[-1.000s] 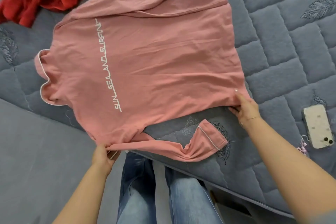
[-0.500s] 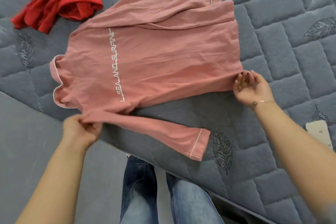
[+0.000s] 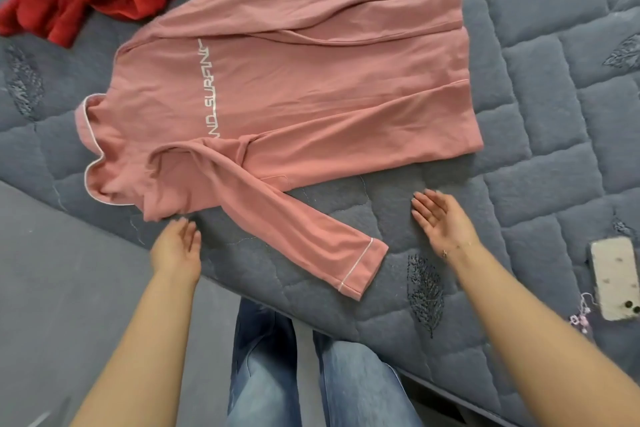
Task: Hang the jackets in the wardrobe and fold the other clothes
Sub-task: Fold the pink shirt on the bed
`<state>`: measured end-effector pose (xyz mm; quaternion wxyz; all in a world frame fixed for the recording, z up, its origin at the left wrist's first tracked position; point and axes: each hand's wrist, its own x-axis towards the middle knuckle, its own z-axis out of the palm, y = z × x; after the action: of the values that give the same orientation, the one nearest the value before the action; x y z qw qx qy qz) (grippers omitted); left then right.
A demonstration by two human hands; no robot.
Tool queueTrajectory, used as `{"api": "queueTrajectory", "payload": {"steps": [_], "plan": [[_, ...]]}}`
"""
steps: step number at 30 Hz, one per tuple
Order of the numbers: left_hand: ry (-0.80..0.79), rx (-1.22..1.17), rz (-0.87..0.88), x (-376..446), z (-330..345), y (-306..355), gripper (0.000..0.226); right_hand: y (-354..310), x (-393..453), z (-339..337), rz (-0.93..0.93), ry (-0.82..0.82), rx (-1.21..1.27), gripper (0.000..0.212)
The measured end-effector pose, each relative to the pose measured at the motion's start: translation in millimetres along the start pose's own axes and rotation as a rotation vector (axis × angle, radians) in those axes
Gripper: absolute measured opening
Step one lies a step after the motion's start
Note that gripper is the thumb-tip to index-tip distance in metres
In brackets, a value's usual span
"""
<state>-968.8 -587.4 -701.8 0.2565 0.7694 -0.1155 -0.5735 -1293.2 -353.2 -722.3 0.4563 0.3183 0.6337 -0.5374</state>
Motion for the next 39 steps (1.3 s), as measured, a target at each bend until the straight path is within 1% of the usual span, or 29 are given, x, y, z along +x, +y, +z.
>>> {"api": "queueTrajectory", "payload": {"steps": [1,2,4,6,8,10,13,16,19,22,24,27,29,31,33,34,37,39], "plan": [[-0.004,-0.039,-0.064,1.4,-5.5,-6.5,0.035,7.1,-0.2,-2.4,-0.006,-0.009,0.052,0.020],[-0.022,-0.079,-0.103,4.0,-7.6,-8.7,0.036,7.6,1.2,-0.9,-0.019,-0.028,0.090,0.020],[-0.076,-0.166,-0.109,8.9,-2.8,-2.2,0.024,-4.0,8.1,9.0,-0.068,-0.073,0.132,0.023],[-0.079,-0.288,-0.098,15.6,9.0,11.0,0.013,-22.8,16.7,26.0,-0.115,-0.092,0.168,0.021],[-0.066,-0.392,-0.104,23.1,21.5,23.8,0.011,-41.1,24.2,44.0,-0.142,-0.090,0.193,0.014],[-0.070,-0.434,-0.099,26.9,31.6,32.1,0.012,-54.7,28.3,58.3,-0.157,-0.065,0.230,0.007],[-0.049,-0.447,-0.104,26.4,33.5,36.3,0.015,-63.8,27.6,64.7,-0.157,-0.003,0.366,0.008],[-0.003,-0.475,-0.086,25.7,19.0,31.3,0.012,-57.4,20.9,51.2,-0.133,0.046,0.500,0.010],[0.011,-0.452,-0.084,22.1,-4.4,21.2,0.009,-36.9,9.3,28.2,-0.093,0.110,0.520,0.011],[0.021,-0.340,-0.097,15.9,-31.5,5.9,0.008,-10.1,-1.1,0.0,-0.054,0.188,0.509,0.012],[0.025,-0.274,-0.087,12.8,-49.1,-3.8,0.008,6.2,-4.0,-19.0,-0.035,0.203,0.505,0.010],[-0.002,-0.258,-0.083,12.3,-63.2,-9.7,0.010,24.3,-5.4,-38.0,-0.047,0.212,0.489,0.016],[-0.016,-0.264,-0.079,15.0,-62.6,-9.4,0.015,35.3,-7.9,-44.1,-0.071,0.196,0.406,0.011],[-0.015,-0.258,-0.103,18.0,-59.1,-9.7,0.016,48.5,-13.1,-48.5,-0.084,0.176,0.224,0.009],[-0.043,-0.221,-0.162,15.8,-55.1,-13.2,0.013,63.9,-23.8,-48.4,-0.099,0.144,0.017,0.003],[-0.061,-0.202,-0.189,13.1,-53.5,-17.0,0.015,72.8,-30.7,-44.9,-0.103,0.127,-0.074,0.006],[-0.122,-0.144,-0.267,-1.8,-47.2,-30.0,0.021,103.7,-50.6,-22.1,-0.084,0.049,-0.335,0.029],[-0.132,-0.053,-0.310,-12.6,-41.6,-37.0,0.027,123.7,-60.4,0.0,-0.066,-0.038,-0.471,0.035]]}}
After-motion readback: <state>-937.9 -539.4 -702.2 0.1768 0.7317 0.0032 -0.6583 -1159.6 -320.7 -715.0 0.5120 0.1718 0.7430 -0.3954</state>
